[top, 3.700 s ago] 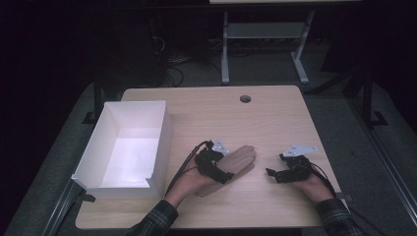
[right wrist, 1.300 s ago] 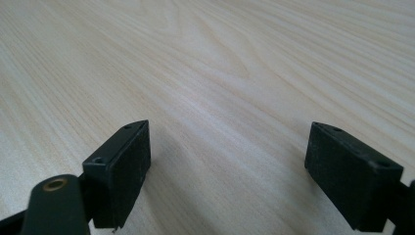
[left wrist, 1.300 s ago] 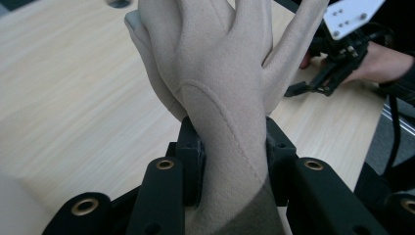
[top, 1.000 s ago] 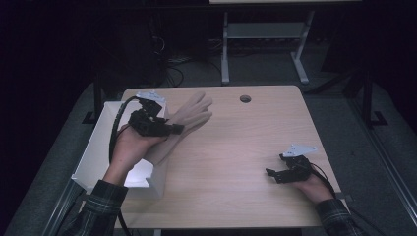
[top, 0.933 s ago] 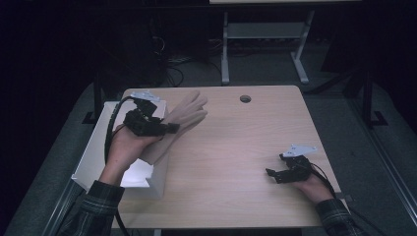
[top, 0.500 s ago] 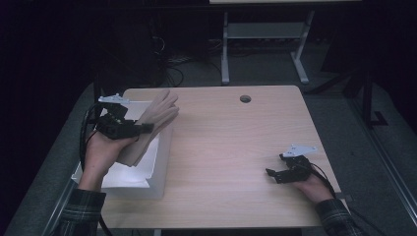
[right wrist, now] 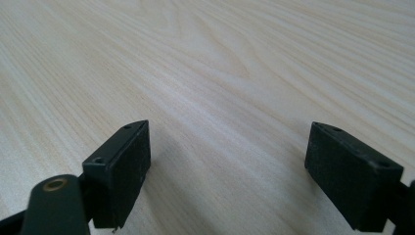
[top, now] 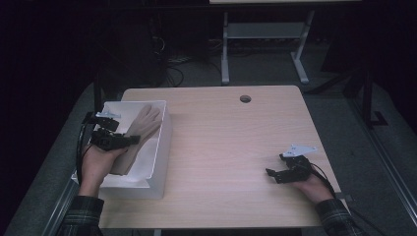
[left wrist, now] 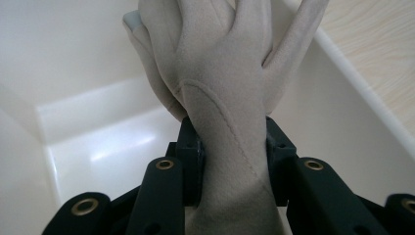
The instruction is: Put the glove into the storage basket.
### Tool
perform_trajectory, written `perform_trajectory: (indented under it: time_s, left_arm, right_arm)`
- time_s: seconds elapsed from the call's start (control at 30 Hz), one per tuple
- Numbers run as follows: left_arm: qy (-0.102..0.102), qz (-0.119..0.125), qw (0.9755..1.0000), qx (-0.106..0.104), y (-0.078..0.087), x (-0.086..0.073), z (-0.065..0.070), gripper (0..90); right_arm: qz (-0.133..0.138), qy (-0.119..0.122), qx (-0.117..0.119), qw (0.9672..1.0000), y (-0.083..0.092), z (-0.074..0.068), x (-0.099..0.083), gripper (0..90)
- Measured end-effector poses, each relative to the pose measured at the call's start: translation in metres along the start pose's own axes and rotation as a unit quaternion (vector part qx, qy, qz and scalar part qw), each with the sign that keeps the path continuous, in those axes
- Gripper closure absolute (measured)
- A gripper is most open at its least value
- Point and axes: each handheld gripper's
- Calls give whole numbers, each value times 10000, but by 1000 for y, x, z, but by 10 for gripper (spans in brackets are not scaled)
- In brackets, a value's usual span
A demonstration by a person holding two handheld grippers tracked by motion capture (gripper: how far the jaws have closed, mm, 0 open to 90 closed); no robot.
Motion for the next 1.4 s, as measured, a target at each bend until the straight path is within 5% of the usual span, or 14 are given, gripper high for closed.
perform_trajectory:
  time_s: [0.5,0.63,0.83,1.07,1.23,1.4]
  left_arm:
    - [191,-644,9977,54,-49,-23,-21,627]
    - [208,-662,9976,40,-52,-26,-24,503]
    - [195,-249,9994,114,-40,-22,-24,302]
    - [37,158,9999,32,-16,-6,-8,227]
    - [-204,424,9987,-201,-3,13,16,227]
    - [-484,578,9946,-711,1,34,49,226]
  right_arm:
    - [0,0,-1,10000,0,0,0,167]
    - [0,-1,-1,10000,0,0,0,167]
    - [0,-1,0,10000,0,0,0,167]
    - [0,0,-1,10000,0,0,0,167]
    - [-16,6,-1,10000,0,0,0,167]
    - [-24,-13,-6,10000,0,0,0,167]
Point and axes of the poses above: each handheld gripper's, and its own axes: y roughly backward along the jaws, x roughly out of its top, z roughly to its right, and after that the axes turned 7 degrees about -x, right-handed
